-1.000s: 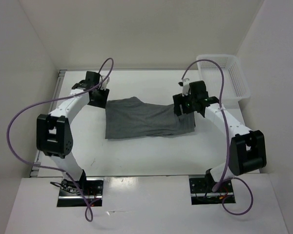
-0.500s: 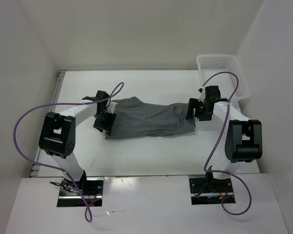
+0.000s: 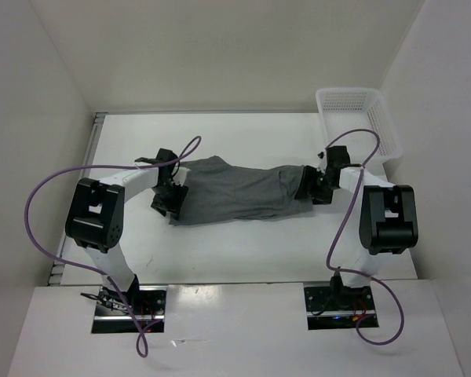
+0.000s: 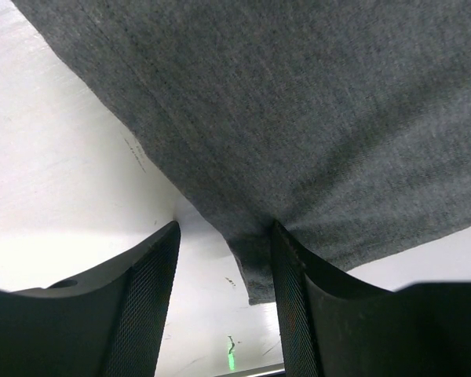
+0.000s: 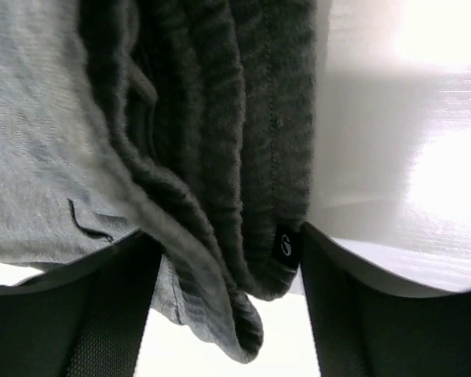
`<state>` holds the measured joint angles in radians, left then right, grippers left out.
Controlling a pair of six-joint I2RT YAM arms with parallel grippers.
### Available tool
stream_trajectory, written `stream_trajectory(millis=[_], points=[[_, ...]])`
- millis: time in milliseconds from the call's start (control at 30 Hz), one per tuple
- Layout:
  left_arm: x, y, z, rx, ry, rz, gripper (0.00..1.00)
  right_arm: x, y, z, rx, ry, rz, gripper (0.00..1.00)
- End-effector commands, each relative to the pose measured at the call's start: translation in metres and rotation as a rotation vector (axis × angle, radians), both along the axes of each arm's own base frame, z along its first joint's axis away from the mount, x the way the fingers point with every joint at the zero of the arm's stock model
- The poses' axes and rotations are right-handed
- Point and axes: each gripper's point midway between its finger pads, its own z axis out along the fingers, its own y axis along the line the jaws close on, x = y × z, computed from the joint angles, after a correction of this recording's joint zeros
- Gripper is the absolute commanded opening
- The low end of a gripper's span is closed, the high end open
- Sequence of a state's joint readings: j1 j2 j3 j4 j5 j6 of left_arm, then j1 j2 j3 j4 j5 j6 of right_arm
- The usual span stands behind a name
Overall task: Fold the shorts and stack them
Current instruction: Fold the shorts
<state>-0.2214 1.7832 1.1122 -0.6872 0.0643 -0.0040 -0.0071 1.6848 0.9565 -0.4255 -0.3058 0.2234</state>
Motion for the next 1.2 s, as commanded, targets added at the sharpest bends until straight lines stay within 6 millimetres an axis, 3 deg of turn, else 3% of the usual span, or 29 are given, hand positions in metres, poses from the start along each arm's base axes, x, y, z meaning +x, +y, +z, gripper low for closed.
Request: stream_trajectory(millis=[0,133,233,333,467,500,600,667,800,833,900,967,1067,1167], points=[[-0.004,0.001,-0.010,0.013,0.021,-0.007,0.58,0.000,0.010,-0.013,0.050,0.019,0.004,0.68],[-0.004,0.001,-0.010,0.013,0.021,-0.007,0.58,0.009,0.002,-0.010,0.017,-0.015,0.024,0.30],[0.000,0.002,-0.008,0.021,0.010,-0.005,0.58,0.008,0.004,0.002,0.047,-0.038,0.039,0.15],[0.017,-0.002,0.007,0.008,-0.050,-0.005,0.58,0.006,0.010,0.017,0.076,-0.066,0.063,0.01],[0.047,-0.006,0.038,-0.047,-0.145,0.013,0.59,0.007,0.007,0.040,0.048,-0.119,0.095,0.00],[0.050,-0.008,0.046,-0.076,-0.156,0.015,0.59,0.014,0.003,0.054,0.026,-0.161,0.086,0.00],[0.061,-0.013,0.054,-0.085,-0.195,0.009,0.61,0.022,-0.009,0.075,-0.054,-0.203,0.091,0.00],[0.069,-0.020,0.047,-0.079,-0.216,-0.010,0.61,0.026,-0.020,0.084,-0.117,-0.214,0.074,0.00],[0.083,-0.030,0.011,-0.038,-0.159,-0.032,0.61,0.036,-0.045,0.112,-0.270,-0.253,0.035,0.00],[0.096,-0.033,0.012,-0.043,-0.183,-0.032,0.64,0.036,-0.046,0.117,-0.302,-0.260,0.049,0.00],[0.103,-0.041,-0.002,-0.051,-0.162,-0.044,0.64,0.042,-0.048,0.133,-0.389,-0.307,0.068,0.00],[0.108,-0.064,-0.005,-0.092,-0.167,-0.087,0.64,0.044,-0.044,0.143,-0.462,-0.333,0.115,0.00],[0.111,-0.080,-0.013,-0.104,-0.164,-0.120,0.65,0.059,-0.019,0.176,-0.582,-0.447,0.199,0.00],[0.110,-0.095,-0.015,-0.127,-0.156,-0.150,0.61,0.075,0.003,0.194,-0.595,-0.500,0.223,0.00]])
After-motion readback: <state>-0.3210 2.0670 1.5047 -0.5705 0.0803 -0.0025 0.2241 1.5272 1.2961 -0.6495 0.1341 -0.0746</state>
